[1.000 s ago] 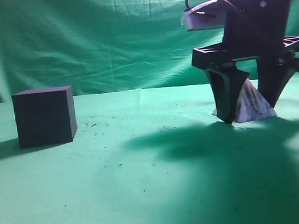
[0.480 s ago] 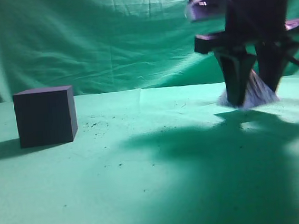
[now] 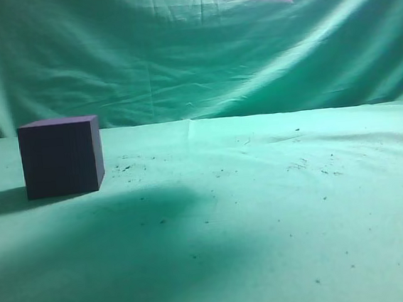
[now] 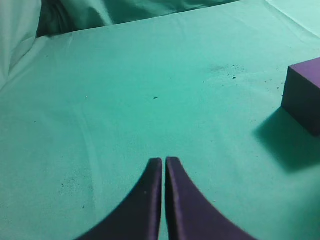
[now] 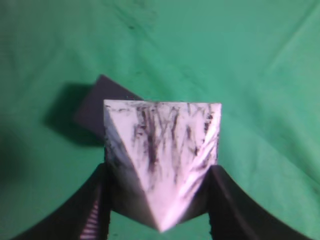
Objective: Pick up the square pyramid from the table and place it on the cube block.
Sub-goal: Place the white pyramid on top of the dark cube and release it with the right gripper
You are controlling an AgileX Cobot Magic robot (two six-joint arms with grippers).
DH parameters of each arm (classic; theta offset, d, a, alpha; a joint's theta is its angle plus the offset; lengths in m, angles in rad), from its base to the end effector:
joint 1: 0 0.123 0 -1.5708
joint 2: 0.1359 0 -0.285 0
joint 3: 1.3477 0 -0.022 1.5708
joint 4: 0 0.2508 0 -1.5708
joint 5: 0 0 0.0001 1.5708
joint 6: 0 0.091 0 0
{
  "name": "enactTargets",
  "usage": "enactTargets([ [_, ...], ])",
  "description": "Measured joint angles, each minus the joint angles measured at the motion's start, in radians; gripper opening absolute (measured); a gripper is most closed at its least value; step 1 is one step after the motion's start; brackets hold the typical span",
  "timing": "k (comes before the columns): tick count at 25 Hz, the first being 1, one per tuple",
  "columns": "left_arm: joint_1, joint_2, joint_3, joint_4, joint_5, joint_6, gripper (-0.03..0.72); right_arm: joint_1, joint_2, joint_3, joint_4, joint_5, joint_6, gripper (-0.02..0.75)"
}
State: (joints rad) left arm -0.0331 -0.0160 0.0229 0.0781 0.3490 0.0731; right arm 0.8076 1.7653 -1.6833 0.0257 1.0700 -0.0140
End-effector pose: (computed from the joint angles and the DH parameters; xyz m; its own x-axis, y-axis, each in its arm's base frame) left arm 0.0530 0.0007 0.1750 -0.2605 0.1546 -0.9530 0.0459 0.9880 0.1478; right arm 0.2661 0.2812 0.3363 -0.6034 -0.6332 -0.4848 -0.7310 0.6821 0.0189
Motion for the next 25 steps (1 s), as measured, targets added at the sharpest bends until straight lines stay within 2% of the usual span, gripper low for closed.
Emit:
enactTargets([
  [3,0.0,0.0,0.0,0.0,0.0,0.0,0.0,0.089,0.093,-0.093,-0.004,0.023,-0.002,0.361],
  [6,0.0,0.0,0.0,0.0,0.0,0.0,0.0,0.13,0.209,-0.177,-0.019,0.053,-0.002,0.361],
  [14,0.0,0.0,0.0,0.0,0.0,0.0,0.0,0.132,0.411,-0.33,-0.041,0.095,-0.002,0.361],
  [23,0.0,0.0,0.0,0.0,0.0,0.0,0.0,0.101,0.437,-0.34,-0.043,0.125,-0.002,0.361],
  [25,0.0,0.0,0.0,0.0,0.0,0.0,0.0,0.098,0.437,-0.34,-0.036,0.141,-0.002,0.482],
])
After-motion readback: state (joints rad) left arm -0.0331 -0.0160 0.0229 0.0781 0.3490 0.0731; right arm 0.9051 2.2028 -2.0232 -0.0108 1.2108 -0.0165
